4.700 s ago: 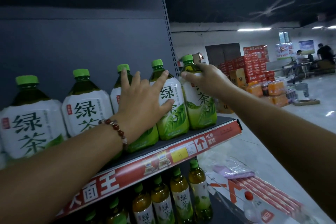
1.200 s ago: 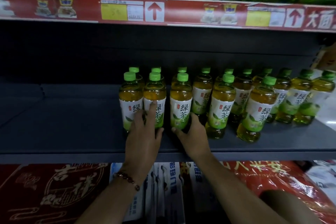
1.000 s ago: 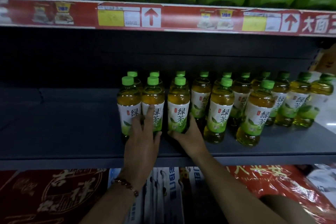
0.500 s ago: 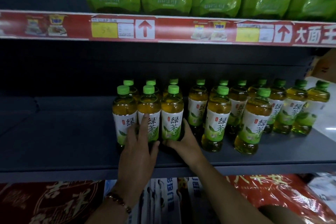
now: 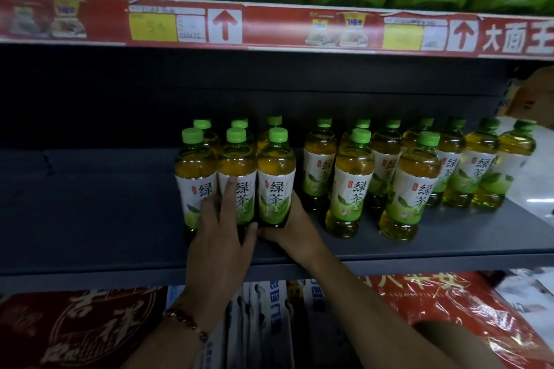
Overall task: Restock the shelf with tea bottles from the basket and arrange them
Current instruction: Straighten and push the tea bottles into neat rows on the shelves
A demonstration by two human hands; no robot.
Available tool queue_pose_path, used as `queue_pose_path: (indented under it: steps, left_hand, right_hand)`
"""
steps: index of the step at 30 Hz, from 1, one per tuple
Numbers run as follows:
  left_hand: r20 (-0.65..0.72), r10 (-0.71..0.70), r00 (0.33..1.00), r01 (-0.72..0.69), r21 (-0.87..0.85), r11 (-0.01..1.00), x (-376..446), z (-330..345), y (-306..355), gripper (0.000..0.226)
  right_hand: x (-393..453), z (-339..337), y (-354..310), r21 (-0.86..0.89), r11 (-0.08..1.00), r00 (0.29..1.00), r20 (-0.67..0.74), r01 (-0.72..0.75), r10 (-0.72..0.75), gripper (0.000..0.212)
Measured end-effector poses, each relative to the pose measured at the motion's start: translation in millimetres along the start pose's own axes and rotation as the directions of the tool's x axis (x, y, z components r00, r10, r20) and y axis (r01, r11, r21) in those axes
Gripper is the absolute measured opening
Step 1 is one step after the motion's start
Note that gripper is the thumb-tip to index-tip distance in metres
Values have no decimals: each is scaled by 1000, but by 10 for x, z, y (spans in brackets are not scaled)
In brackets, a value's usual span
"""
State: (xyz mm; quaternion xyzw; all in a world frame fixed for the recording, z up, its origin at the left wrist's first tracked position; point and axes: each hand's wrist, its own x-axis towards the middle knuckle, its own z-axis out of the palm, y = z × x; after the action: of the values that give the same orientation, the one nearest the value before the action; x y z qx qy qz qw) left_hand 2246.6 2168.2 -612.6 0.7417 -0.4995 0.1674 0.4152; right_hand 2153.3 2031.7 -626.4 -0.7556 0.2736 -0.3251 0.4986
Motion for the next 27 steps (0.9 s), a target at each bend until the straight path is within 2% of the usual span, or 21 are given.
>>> queue_pose_path:
  steps: [2,4,6,8,11,13,15,17,18,21,23,25,27]
  left_hand:
    - [3,-3,1000,3,31,1000,6,-6,19,92]
    - [-6,16,1000,-15,65,998,10,-9,41,89]
    - [-12,63,998,-61,108,992,15,2,65,85]
    - [-13,111,994,-108,156,982,28,30,101,83]
    - [-29,180,983,-169,230,958,45,90,166,79]
    - [-23,222,975,-208,258,943,40,125,211,77]
    - [-12,251,968,-239,261,935,30,167,249,74]
    - [5,274,962,-265,260,928,28,219,283,74]
    - [13,285,959,-278,262,924,32,247,299,75]
    - [27,302,953,-298,266,917,45,330,343,77]
    - [31,304,952,-301,264,916,53,370,378,77]
    - [32,309,951,-307,250,918,65,406,413,77]
    - [30,317,948,-315,249,916,84,433,442,76]
  right_hand:
    - [-8,13,-14,-96,995,1000,-16,10,-11,88]
    - [-3,12,-44,-199,980,999,-42,-15,7,96]
    - [13,-9,-37,-212,977,999,-36,-28,21,109]
    - [-28,-57,-59,-234,972,1000,-22,-21,17,112]
    - [-293,-197,-269,-291,957,999,-43,2,-16,91]
    - [-515,-361,-324,-369,928,979,-167,45,-114,63]
    - [-711,-561,-327,-355,933,902,-381,62,-205,44]
    - [-772,-754,-199,-269,962,814,-547,49,-195,49]
    - [-762,-836,-147,-236,972,809,-569,14,-149,58]
    - [-631,-967,13,-109,991,887,-462,-80,21,87]
    - [-562,-975,82,-132,985,922,-383,-115,56,80]
    - [-530,-967,131,-205,971,924,-381,-124,38,68]
    - [-511,-943,139,-229,966,927,-374,-120,26,65]
